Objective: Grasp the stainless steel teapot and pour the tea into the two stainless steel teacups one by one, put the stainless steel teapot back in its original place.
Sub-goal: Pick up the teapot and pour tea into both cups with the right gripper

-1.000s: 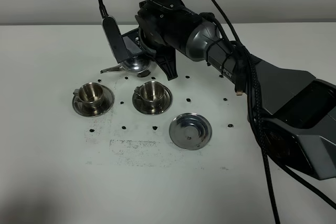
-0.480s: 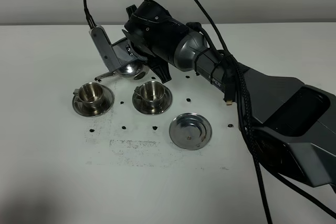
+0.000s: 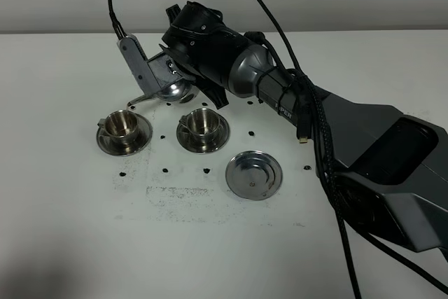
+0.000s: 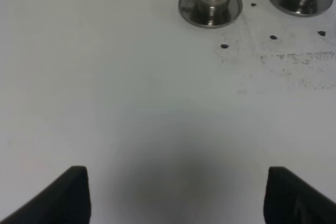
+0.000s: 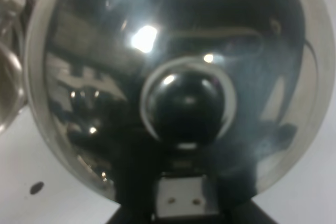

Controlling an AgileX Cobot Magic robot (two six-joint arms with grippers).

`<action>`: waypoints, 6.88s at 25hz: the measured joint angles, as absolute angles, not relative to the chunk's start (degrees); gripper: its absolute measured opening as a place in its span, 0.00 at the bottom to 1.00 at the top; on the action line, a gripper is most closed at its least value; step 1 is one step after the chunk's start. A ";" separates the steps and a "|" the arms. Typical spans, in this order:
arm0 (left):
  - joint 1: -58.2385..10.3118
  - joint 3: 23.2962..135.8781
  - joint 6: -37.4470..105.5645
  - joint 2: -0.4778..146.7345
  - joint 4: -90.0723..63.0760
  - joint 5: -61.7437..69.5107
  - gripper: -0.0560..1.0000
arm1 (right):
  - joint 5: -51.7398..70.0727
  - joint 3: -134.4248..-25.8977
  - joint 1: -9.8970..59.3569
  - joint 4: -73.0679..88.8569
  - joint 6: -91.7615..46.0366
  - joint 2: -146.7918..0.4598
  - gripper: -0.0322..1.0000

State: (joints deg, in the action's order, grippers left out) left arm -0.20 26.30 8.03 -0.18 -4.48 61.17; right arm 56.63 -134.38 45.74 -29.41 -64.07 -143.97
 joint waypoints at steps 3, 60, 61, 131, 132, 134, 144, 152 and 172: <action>-0.20 26.30 8.03 -0.18 -4.44 61.17 0.68 | 56.63 -134.38 46.06 -30.04 -64.07 -143.97 0.20; -0.20 26.30 8.00 -0.18 -3.06 61.17 0.68 | 56.99 -134.38 47.46 -36.90 -62.50 -143.97 0.20; -0.20 26.30 8.00 -0.18 -3.06 61.17 0.68 | 56.99 -134.38 47.62 -36.90 -62.50 -143.97 0.20; -0.20 26.30 8.01 -0.18 -2.99 61.17 0.68 | 58.51 -134.38 48.39 -39.57 -61.22 -143.91 0.20; -0.20 26.30 8.01 -0.18 -2.99 61.17 0.68 | 58.51 -134.38 48.44 -39.63 -61.22 -143.91 0.20; -0.20 26.30 8.01 -0.18 -2.99 61.17 0.68 | 58.62 -134.38 48.44 -39.63 -61.22 -143.91 0.20; -0.20 26.30 8.01 -0.18 -2.97 61.17 0.68 | 58.62 -134.38 48.44 -39.63 -61.15 -143.91 0.20; -0.20 26.30 8.01 -0.18 -2.97 61.17 0.68 | 58.62 -134.38 48.44 -38.82 -61.08 -143.91 0.20; -0.20 26.30 8.06 -0.18 -2.93 61.17 0.68 | 65.17 -134.38 48.43 -21.41 -61.73 -137.04 0.20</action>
